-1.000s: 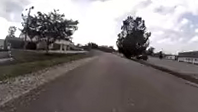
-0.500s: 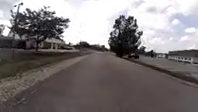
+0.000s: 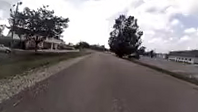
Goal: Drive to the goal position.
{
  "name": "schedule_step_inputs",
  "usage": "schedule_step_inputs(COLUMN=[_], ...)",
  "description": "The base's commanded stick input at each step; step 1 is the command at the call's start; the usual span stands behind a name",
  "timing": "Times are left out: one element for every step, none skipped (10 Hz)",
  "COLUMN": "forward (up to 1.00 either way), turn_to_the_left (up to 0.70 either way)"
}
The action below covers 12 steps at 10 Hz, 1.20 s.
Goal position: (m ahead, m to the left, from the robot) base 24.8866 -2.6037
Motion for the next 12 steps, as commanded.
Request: schedule_step_inputs(forward=[0.7, 0.7, 0.7, 0.7, 0.7, 0.7, 0.7, 0.7, 0.7, 0.7, 0.7, 0.7], turn_to_the_left=[0.0, 0.0, 0.0, 0.0, 0.0, 0.0, 0.0, 0.0, 0.0, 0.0, 0.0, 0.0])
